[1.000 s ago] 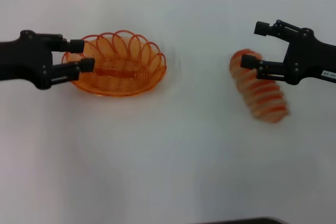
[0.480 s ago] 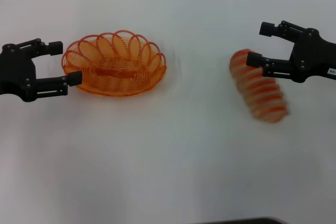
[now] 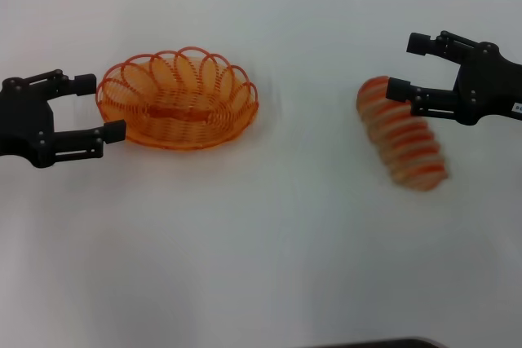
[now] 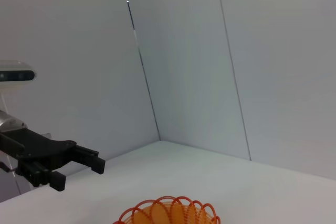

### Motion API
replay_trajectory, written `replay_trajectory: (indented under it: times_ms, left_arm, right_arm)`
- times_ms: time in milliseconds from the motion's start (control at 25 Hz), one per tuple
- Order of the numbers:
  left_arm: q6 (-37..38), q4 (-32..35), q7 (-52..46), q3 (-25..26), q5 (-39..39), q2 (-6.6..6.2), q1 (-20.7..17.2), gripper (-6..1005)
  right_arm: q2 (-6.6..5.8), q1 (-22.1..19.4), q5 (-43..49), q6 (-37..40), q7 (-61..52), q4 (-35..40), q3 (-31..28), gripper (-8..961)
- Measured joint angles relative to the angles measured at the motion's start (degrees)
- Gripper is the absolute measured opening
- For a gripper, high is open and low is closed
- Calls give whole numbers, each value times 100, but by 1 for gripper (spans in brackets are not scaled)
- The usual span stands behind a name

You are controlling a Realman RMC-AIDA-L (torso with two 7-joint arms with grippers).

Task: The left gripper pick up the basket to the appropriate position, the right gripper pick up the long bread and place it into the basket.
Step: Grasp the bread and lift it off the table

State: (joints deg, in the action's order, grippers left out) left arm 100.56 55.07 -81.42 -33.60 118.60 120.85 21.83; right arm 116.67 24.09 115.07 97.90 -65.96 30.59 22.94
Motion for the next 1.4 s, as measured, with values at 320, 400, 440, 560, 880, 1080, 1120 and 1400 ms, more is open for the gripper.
replay_trajectory:
  times_ms: [320, 400, 440, 560, 880, 1080, 1120, 1400]
  left_arm:
    - [9, -9, 20, -3, 21, 7, -30, 856]
    - [-27, -18, 29, -13, 52, 14, -44, 856]
    - [-31, -19, 29, -15, 65, 16, -44, 856]
    - [-45, -26, 31, -22, 166, 34, -44, 855]
    - [-61, -36, 34, -24, 186, 51, -60, 845]
    - [-64, -48, 36, -24, 186, 53, -67, 841]
    - [-64, -49, 37, -24, 186, 53, -67, 841]
    - [-179, -176, 38, -33, 292, 45, -1, 842]
  right_arm:
    - [9, -10, 185, 19, -363, 299, 23, 938]
    - [35, -7, 297, 66, -634, 539, 55, 938]
    - [50, -7, 341, 102, -801, 691, 84, 931]
    - [68, -9, 398, 232, -1230, 1141, 146, 910]
    - [-254, 156, 382, 1019, -2662, 1774, 151, 854]
    - [-605, 386, 411, 1240, -3722, 1919, 385, 834]
    - [-673, 433, 420, 1252, -3977, 1944, 460, 832]
    - [-1103, 867, 900, 1210, -5572, 2025, 687, 831]
